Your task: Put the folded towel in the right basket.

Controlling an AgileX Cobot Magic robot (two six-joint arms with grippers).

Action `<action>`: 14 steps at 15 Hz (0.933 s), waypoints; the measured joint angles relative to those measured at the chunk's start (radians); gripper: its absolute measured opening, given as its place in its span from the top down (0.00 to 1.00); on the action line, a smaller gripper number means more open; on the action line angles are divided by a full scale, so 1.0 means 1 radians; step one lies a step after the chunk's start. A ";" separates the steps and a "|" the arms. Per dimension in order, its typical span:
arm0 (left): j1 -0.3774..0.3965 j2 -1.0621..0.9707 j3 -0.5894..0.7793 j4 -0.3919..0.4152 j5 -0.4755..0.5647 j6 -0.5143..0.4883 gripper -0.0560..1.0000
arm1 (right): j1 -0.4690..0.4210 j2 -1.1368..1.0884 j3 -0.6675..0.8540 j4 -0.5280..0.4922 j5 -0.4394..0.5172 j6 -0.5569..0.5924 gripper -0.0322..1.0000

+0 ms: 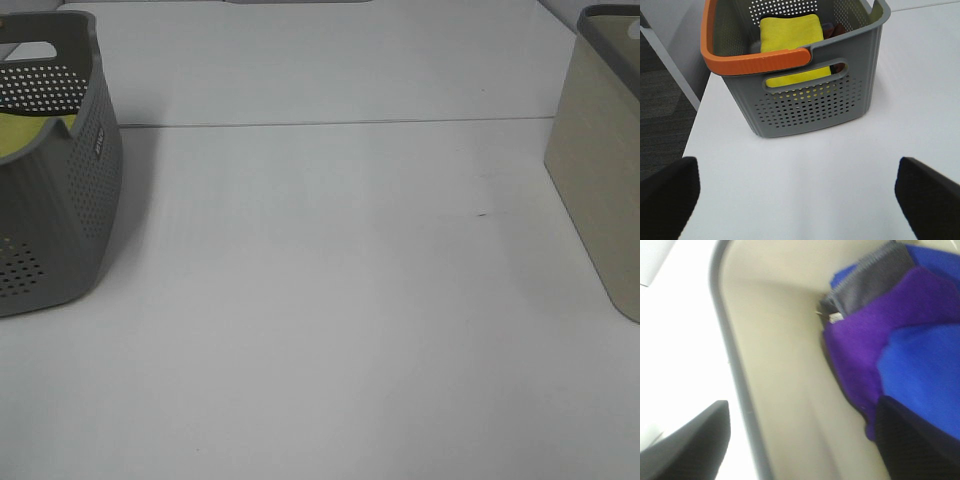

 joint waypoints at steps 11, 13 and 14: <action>0.000 0.000 0.000 0.000 0.000 0.000 0.01 | 0.050 -0.377 -0.005 0.133 0.292 -0.131 0.23; 0.000 0.000 0.000 0.000 0.000 0.000 0.01 | 0.149 -0.520 -0.005 0.100 0.299 -0.209 0.23; 0.000 0.000 0.000 0.000 0.000 0.000 0.01 | 0.197 -0.585 -0.005 0.045 0.314 -0.220 0.23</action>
